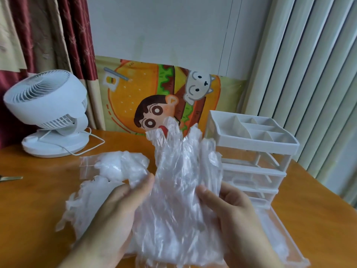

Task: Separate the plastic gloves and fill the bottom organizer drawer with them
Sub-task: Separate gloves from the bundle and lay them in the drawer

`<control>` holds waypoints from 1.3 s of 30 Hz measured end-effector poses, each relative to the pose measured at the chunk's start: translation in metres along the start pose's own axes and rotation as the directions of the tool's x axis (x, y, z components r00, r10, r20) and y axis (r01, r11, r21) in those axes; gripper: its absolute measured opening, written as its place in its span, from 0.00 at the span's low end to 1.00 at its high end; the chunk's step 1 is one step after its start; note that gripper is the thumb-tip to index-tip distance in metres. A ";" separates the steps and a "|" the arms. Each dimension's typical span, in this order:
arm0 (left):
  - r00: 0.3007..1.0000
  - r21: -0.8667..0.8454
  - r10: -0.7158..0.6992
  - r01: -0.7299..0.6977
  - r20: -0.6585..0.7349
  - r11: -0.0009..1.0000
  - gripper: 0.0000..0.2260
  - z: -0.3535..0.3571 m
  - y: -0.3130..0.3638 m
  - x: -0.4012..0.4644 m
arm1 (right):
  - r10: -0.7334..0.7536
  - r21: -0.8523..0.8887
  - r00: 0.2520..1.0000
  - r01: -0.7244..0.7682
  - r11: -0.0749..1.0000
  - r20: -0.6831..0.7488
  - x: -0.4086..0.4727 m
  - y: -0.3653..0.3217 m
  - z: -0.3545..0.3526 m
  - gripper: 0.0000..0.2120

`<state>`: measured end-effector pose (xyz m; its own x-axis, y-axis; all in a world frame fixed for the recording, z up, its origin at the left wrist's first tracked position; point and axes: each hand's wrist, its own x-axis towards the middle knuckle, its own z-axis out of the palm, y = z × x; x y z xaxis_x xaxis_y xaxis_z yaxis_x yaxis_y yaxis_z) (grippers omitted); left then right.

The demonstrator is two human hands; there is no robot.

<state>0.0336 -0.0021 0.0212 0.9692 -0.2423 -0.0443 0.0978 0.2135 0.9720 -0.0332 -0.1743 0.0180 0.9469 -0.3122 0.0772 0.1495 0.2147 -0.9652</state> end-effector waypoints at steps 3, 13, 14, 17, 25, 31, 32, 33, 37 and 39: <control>0.998 -0.150 -0.011 0.000 -0.070 0.989 0.22 -0.007 -0.011 0.015 | -0.105 -0.070 0.984 0.096 0.993 -0.143 0.007 0.007 -0.006 0.03; 0.991 0.269 0.129 -0.118 -0.023 0.956 0.28 -0.013 -0.019 -0.001 | -0.187 -0.154 0.969 0.162 0.975 -0.163 0.005 0.012 -0.004 0.07; 0.985 0.328 0.172 -0.161 -0.005 0.931 0.29 -0.012 -0.018 -0.001 | -0.184 -0.141 0.966 0.160 0.977 -0.182 0.004 0.012 -0.004 0.10; 0.970 0.420 0.241 -0.225 0.017 0.879 0.31 -0.015 -0.020 0.003 | -0.181 -0.068 0.951 0.169 0.983 -0.250 0.005 0.009 -0.004 0.16; 0.958 0.412 0.281 -0.234 -0.056 0.881 0.29 -0.013 -0.019 -0.001 | -0.129 0.042 0.957 0.145 0.989 -0.260 0.006 0.008 -0.006 0.19; 0.956 0.462 0.290 -0.276 0.042 0.843 0.38 -0.017 -0.025 0.004 | -0.113 0.026 0.957 0.125 0.992 -0.267 0.010 0.016 -0.012 0.15; 0.951 0.465 0.309 -0.286 0.028 0.838 0.38 -0.017 -0.026 0.004 | -0.106 0.081 0.967 0.127 0.989 -0.230 0.010 0.017 -0.012 0.13; 0.939 0.473 0.343 -0.304 0.004 0.827 0.36 -0.017 -0.027 0.004 | -0.093 0.102 0.976 0.114 0.988 -0.195 0.009 0.016 -0.010 0.18; 0.946 0.427 0.323 -0.304 0.031 0.851 0.24 -0.009 -0.022 -0.004 | -0.186 -0.163 0.979 0.171 0.972 -0.081 0.002 0.013 -0.008 0.04; 0.969 0.369 0.246 -0.223 -0.015 0.902 0.16 -0.008 -0.019 -0.003 | -0.252 -0.306 0.962 0.210 0.928 -0.105 0.001 0.011 -0.007 0.10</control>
<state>0.0305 0.0026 0.0014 0.9669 -0.1677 0.1925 -0.2113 -0.1025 0.9720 -0.0325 -0.1783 0.0057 0.8434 -0.4513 0.2914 0.2504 -0.1497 -0.9565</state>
